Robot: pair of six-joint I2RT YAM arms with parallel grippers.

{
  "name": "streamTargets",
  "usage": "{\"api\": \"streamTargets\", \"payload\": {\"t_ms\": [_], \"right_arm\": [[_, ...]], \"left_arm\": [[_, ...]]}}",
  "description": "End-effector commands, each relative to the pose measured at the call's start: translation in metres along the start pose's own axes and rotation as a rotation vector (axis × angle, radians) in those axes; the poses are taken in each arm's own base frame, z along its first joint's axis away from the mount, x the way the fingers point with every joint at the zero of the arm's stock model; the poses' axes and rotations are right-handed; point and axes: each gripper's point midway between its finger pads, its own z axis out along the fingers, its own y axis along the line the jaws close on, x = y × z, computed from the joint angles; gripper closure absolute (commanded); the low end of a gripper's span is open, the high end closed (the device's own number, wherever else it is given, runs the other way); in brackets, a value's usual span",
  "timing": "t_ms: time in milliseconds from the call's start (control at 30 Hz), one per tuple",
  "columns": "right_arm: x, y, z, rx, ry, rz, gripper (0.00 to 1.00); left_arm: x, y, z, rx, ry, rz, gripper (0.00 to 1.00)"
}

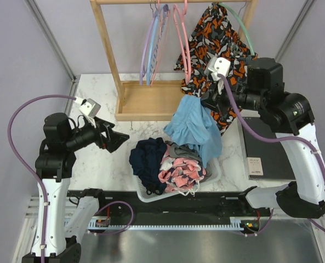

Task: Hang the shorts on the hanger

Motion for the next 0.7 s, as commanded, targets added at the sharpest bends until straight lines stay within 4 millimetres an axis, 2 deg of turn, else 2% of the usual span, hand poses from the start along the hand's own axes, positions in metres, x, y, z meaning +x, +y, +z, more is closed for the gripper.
{"api": "streamTargets", "payload": {"t_ms": [0, 67, 200, 233, 333, 433, 467, 533, 567, 633, 667], "right_arm": [[-0.084, 0.012, -0.035, -0.018, -0.295, -0.11, 1.0], [-0.104, 0.009, -0.043, 0.001, -0.349, -0.122, 1.0], [-0.127, 0.014, -0.051, -0.024, -0.439, -0.118, 1.0], [-0.13, 0.016, -0.052, -0.028, -0.454, -0.109, 1.0], [-0.118, 0.015, -0.042, -0.033, -0.434, -0.051, 1.0], [-0.069, 0.023, -0.015, -0.092, -0.309, 0.038, 1.0], [-0.039, 0.031, -0.003, -0.13, -0.243, 0.084, 1.0], [-0.004, 0.049, 0.005, -0.21, -0.168, 0.119, 1.0], [0.026, 0.058, 0.013, -0.232, -0.107, 0.148, 1.0], [0.055, 0.073, 0.017, -0.275, -0.044, 0.158, 1.0], [0.075, 0.082, 0.019, -0.299, -0.007, 0.16, 1.0]], "left_arm": [[-0.018, -0.035, -0.001, 0.236, -0.081, 0.156, 0.0], [-0.026, -0.038, 0.001, 0.273, -0.093, 0.162, 0.01], [-0.056, -0.045, 0.002, 0.317, -0.149, 0.148, 0.05], [-0.065, -0.049, 0.002, 0.341, -0.167, 0.165, 0.05], [-0.078, -0.057, 0.003, 0.397, -0.162, 0.147, 0.06], [-0.069, -0.06, 0.008, 0.447, -0.12, 0.096, 0.08], [-0.058, -0.06, 0.01, 0.454, -0.08, 0.06, 0.08], [-0.036, -0.056, 0.017, 0.459, -0.028, 0.068, 0.1], [-0.022, -0.054, 0.019, 0.459, 0.007, 0.083, 0.1], [0.007, -0.054, 0.026, 0.472, 0.081, 0.071, 0.12], [0.019, -0.055, 0.029, 0.486, 0.103, 0.117, 0.13]]}}
